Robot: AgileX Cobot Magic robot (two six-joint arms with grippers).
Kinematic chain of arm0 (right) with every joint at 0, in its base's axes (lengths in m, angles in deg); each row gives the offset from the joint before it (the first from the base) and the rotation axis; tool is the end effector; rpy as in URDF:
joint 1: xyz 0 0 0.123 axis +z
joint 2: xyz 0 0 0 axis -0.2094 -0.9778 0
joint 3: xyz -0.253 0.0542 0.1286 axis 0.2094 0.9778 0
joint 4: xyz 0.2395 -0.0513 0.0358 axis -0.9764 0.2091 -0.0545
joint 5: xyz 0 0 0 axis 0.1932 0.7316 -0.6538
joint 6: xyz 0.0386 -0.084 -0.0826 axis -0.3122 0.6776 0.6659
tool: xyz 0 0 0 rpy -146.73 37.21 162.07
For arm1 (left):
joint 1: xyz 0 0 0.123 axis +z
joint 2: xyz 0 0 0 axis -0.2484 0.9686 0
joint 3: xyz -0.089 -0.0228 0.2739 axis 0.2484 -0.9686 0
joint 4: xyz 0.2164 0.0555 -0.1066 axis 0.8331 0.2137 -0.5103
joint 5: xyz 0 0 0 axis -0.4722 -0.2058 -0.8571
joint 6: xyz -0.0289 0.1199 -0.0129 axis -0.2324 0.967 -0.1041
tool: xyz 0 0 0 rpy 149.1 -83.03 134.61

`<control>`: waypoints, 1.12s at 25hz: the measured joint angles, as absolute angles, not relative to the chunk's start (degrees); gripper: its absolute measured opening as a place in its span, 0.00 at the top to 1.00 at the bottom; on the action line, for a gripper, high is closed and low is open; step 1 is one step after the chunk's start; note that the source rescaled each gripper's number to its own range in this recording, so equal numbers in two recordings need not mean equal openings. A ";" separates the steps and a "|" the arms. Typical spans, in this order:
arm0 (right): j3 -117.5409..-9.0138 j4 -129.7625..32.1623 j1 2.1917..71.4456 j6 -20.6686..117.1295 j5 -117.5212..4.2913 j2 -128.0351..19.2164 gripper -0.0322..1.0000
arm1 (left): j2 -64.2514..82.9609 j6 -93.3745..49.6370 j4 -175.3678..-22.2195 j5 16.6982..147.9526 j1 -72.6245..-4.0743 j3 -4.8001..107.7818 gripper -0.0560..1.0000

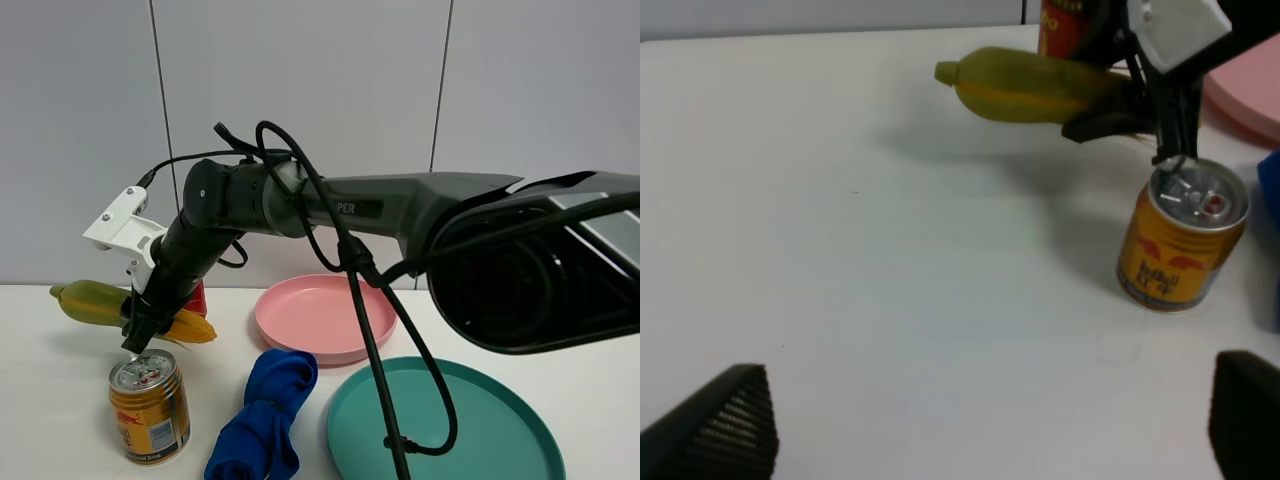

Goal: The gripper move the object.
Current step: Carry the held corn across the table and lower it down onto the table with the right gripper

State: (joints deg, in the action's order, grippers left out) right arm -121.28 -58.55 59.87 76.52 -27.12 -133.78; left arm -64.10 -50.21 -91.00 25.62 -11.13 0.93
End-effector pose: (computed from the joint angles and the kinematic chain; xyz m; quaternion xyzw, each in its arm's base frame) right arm 0.3872 0.4618 0.1141 -0.6509 0.6585 0.1219 0.3576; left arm 0.0159 -0.0099 0.2631 0.0204 0.8479 -0.0084 0.5298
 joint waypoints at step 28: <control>-121.28 -59.87 60.53 68.07 -31.58 -134.17 0.97 | -64.10 -50.21 -91.00 25.62 -11.13 0.93 0.00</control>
